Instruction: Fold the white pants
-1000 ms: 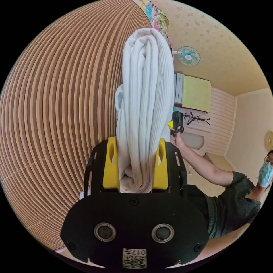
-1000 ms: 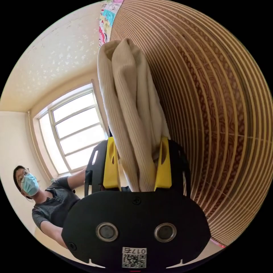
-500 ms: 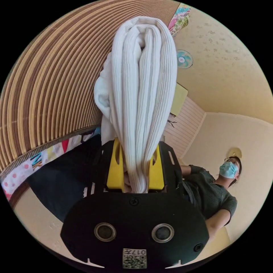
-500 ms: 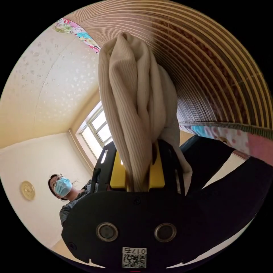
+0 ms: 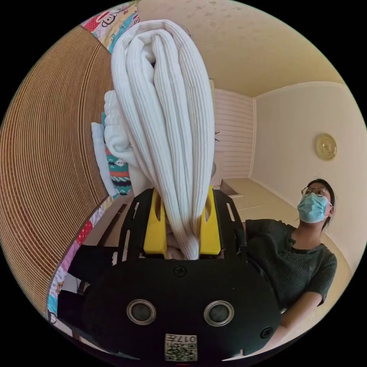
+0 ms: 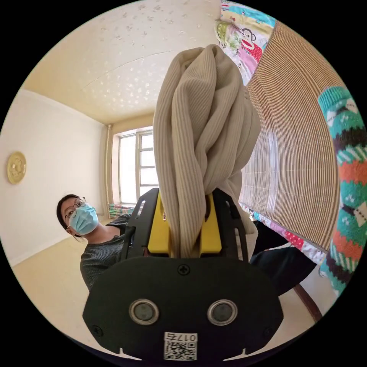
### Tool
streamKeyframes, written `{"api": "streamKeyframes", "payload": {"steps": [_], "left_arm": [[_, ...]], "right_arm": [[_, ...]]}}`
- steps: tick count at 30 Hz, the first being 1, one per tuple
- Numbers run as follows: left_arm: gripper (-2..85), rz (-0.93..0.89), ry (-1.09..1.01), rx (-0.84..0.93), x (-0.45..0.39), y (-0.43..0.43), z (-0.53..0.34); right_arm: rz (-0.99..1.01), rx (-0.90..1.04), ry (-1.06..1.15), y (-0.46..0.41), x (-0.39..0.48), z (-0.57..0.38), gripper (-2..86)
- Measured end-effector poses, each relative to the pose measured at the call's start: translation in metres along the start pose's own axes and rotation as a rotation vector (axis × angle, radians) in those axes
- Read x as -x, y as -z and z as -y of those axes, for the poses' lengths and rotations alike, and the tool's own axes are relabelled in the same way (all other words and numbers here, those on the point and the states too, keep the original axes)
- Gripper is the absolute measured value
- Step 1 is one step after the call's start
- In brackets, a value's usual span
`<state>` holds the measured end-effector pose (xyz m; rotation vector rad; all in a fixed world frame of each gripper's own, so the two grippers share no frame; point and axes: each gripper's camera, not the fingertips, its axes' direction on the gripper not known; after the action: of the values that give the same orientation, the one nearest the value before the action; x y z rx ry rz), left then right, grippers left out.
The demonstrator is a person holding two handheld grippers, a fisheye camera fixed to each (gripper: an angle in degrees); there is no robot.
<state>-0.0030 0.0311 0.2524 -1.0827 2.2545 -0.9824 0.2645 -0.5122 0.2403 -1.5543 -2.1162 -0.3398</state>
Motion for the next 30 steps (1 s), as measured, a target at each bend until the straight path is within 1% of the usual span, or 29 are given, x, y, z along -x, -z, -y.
{"api": "streamKeyframes", "payload": {"steps": [2,3,4,6,7,8,9,10,11,12,13,14,16,17,18,20,21,22,23,24,25,27,29,30], "left_arm": [[13.5,-0.012,-0.063,0.004,0.0,-0.047,0.034],[13.6,-0.013,-0.07,0.005,0.008,-0.078,0.054],[13.6,-0.012,-0.068,0.005,0.015,-0.094,0.063],[14.0,0.026,-0.029,0.018,0.052,-0.153,0.089],[14.2,0.049,0.005,0.018,0.065,-0.166,0.093],[14.8,0.128,0.094,0.013,0.093,-0.192,0.097],[15.5,0.265,0.212,0.0,0.121,-0.211,0.094],[15.3,0.337,0.277,-0.01,0.133,-0.217,0.092],[15.0,0.439,0.403,-0.023,0.155,-0.229,0.086],[14.2,0.437,0.461,-0.041,0.17,-0.236,0.083],[13.8,0.425,0.468,-0.063,0.173,-0.238,0.083],[13.4,0.425,0.472,-0.098,0.172,-0.238,0.085],[13.4,0.472,0.438,-0.082,0.164,-0.243,0.094],[13.7,0.508,0.407,-0.031,0.158,-0.249,0.104],[14.1,0.536,0.387,0.032,0.156,-0.258,0.112],[13.6,0.534,0.391,0.119,0.158,-0.274,0.123],[13.1,0.523,0.406,0.158,0.161,-0.286,0.129],[12.8,0.526,0.407,0.163,0.161,-0.29,0.132],[12.4,0.541,0.401,0.177,0.16,-0.299,0.139],[11.9,0.552,0.378,0.204,0.158,-0.307,0.147],[11.5,0.546,0.364,0.23,0.158,-0.312,0.151],[10.5,0.498,0.344,0.336,0.155,-0.327,0.163],[10.7,0.52,0.307,0.33,0.141,-0.321,0.164],[10.6,0.541,0.277,0.328,0.13,-0.312,0.162]], "right_arm": [[-0.122,0.006,0.072,0.04,0.046,0.003,13.4],[-0.154,0.002,0.073,0.049,0.052,0.003,13.4],[-0.208,-0.013,0.053,0.067,0.057,0.0,13.5],[-0.32,-0.036,-0.008,0.087,0.049,-0.008,13.6],[-0.446,-0.072,-0.085,0.098,0.036,-0.017,13.6],[-0.615,-0.123,-0.18,0.105,0.021,-0.027,13.2],[-0.712,-0.164,-0.234,0.107,0.014,-0.033,13.0],[-0.873,-0.259,-0.325,0.107,0.007,-0.048,12.1],[-0.996,-0.32,-0.381,0.1,0.01,-0.061,10.9],[-1.053,-0.355,-0.378,0.092,0.017,-0.066,10.1],[-1.155,-0.442,-0.337,0.073,0.038,-0.077,8.4],[-1.235,-0.529,-0.266,0.048,0.064,-0.087,6.5],[-1.348,-0.652,-0.166,0.005,0.099,-0.1,3.4],[-1.388,-0.692,-0.105,-0.023,0.112,-0.101,2.4],[-1.393,-0.688,-0.076,-0.037,0.114,-0.099,1.9],[-1.399,-0.599,0.001,-0.081,0.097,-0.079,1.2],[-1.42,-0.566,-0.019,-0.088,0.086,-0.072,1.0],[-1.514,-0.439,-0.128,-0.102,0.05,-0.055,0.8],[-1.629,-0.284,-0.192,-0.115,0.01,-0.043,0.6],[-1.66,-0.239,-0.207,-0.12,-0.007,-0.041,0.6],[-1.697,-0.24,-0.229,-0.124,-0.028,-0.041,0.5],[-1.686,-0.293,-0.256,-0.122,-0.036,-0.043,0.5],[-1.53,-0.334,-0.29,-0.109,-0.025,-0.042,0.5],[-1.488,-0.343,-0.295,-0.107,-0.021,-0.043,0.5]]}}
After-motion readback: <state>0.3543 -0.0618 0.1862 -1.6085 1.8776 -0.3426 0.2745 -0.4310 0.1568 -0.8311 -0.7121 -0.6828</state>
